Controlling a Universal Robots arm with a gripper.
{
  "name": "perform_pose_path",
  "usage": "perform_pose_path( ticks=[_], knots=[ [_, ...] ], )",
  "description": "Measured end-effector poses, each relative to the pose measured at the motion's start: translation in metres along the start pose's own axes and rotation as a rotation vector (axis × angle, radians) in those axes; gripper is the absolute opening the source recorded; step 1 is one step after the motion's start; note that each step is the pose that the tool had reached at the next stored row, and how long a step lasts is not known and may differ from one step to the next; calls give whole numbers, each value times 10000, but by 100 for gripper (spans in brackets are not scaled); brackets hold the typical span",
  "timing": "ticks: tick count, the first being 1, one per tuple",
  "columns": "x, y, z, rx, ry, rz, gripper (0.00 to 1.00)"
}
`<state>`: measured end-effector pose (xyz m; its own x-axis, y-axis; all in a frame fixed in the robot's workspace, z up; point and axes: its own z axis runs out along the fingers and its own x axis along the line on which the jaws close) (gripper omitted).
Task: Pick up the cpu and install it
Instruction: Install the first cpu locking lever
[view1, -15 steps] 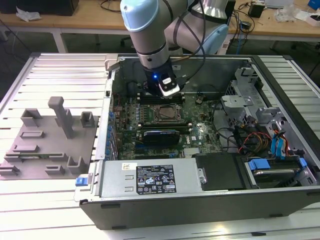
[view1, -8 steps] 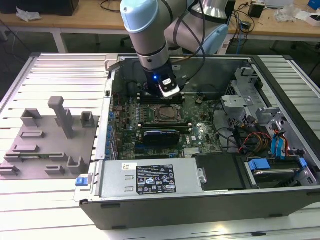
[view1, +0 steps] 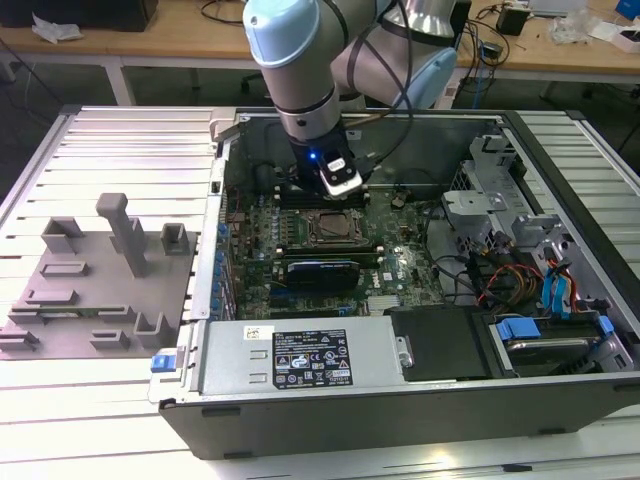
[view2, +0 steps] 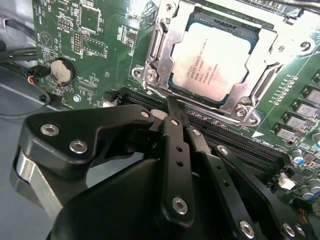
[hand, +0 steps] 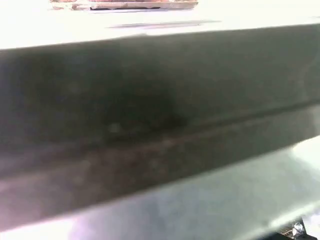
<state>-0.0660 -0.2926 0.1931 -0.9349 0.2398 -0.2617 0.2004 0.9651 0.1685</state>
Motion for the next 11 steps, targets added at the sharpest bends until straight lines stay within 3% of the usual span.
perform_pose_path(
  ticks=[11],
  knots=[
    [-36, -23, 3, -55, 11, 17, 11]
  ],
)
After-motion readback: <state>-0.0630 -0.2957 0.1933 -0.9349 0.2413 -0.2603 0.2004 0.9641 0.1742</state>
